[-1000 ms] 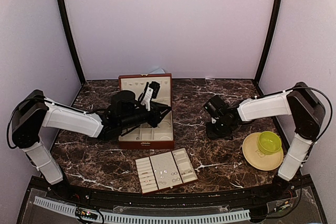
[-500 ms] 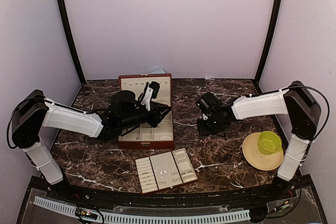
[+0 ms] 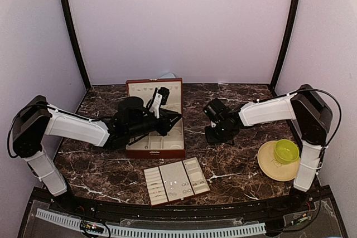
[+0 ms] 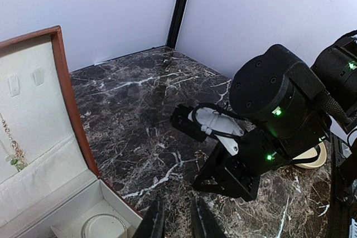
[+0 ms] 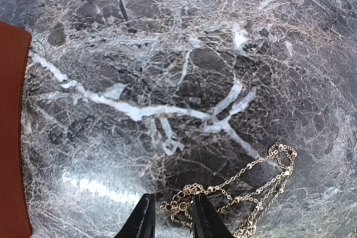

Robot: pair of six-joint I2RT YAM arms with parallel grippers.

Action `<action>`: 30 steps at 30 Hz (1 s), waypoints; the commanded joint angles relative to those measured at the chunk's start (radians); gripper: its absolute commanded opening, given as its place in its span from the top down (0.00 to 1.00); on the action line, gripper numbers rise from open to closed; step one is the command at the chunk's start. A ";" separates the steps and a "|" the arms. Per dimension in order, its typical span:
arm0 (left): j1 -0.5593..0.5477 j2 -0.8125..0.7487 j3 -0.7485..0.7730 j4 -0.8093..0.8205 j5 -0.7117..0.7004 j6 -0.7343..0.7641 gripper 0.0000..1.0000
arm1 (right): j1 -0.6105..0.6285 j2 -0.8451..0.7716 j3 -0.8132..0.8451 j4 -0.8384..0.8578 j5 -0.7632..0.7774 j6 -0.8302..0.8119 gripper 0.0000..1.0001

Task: Organize the mixed jewelry
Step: Pick up the necklace from the center of the board.

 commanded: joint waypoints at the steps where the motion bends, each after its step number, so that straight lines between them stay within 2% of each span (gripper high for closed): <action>1: 0.002 -0.053 -0.017 0.023 -0.003 0.000 0.80 | 0.009 0.027 0.034 -0.016 0.032 0.030 0.75; 14: 0.002 -0.049 -0.018 0.031 -0.003 -0.003 0.80 | 0.010 -0.022 0.029 -0.048 0.077 0.063 0.74; 30: 0.002 -0.052 -0.018 0.030 0.002 -0.004 0.80 | 0.010 0.042 0.045 -0.057 0.087 0.076 0.75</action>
